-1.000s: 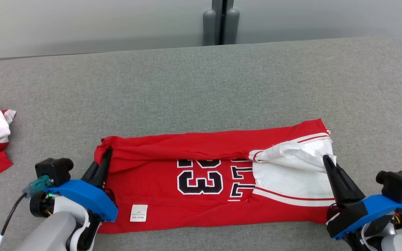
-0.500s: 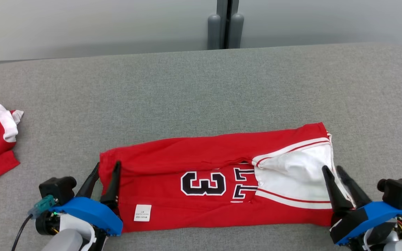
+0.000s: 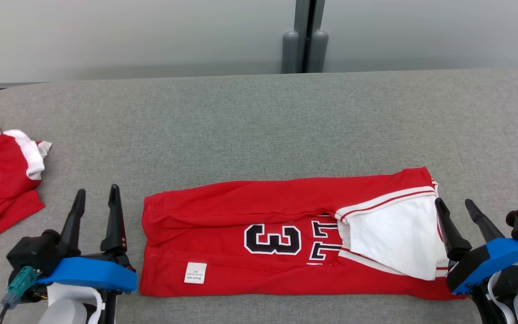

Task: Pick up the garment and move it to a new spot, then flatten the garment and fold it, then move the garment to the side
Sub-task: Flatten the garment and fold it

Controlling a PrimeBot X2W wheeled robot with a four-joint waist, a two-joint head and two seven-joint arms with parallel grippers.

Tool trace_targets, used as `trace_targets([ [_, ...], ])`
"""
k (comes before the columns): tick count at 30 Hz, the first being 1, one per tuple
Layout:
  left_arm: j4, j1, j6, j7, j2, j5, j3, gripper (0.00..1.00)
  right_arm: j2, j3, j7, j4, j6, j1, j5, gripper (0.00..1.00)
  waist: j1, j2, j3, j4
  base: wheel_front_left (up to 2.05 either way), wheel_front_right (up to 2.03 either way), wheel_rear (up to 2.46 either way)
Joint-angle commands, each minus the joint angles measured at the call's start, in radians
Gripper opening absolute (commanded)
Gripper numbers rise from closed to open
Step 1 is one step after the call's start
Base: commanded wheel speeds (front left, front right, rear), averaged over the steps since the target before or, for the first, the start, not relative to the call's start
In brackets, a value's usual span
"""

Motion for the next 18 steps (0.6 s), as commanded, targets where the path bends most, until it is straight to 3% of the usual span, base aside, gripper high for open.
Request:
trace_targets([
  [1, -0.016, 0.013, 0.003, -0.004, -0.010, 0.029, 0.028, 1.00, -0.003, -0.008, 0.007, 0.018, 0.000, -0.017, -0.010, 1.00, 0.0000, -0.0001, 0.001, 0.007, 0.00, 0.00, 0.00],
  [9, -0.084, 0.070, -0.030, -0.004, -0.082, 0.177, 0.194, 1.00, -0.001, -0.033, 0.050, 0.140, 0.000, -0.050, -0.061, 1.00, 0.0000, -0.0001, 0.000, 0.036, 0.00, 0.00, 0.00],
  [18, -0.102, 0.094, -0.065, -0.004, -0.130, 0.302, 0.280, 1.00, -0.011, -0.040, 0.045, 0.290, 0.000, -0.087, -0.081, 1.00, 0.0000, -0.0001, 0.010, 0.066, 0.00, 0.00, 0.00],
])
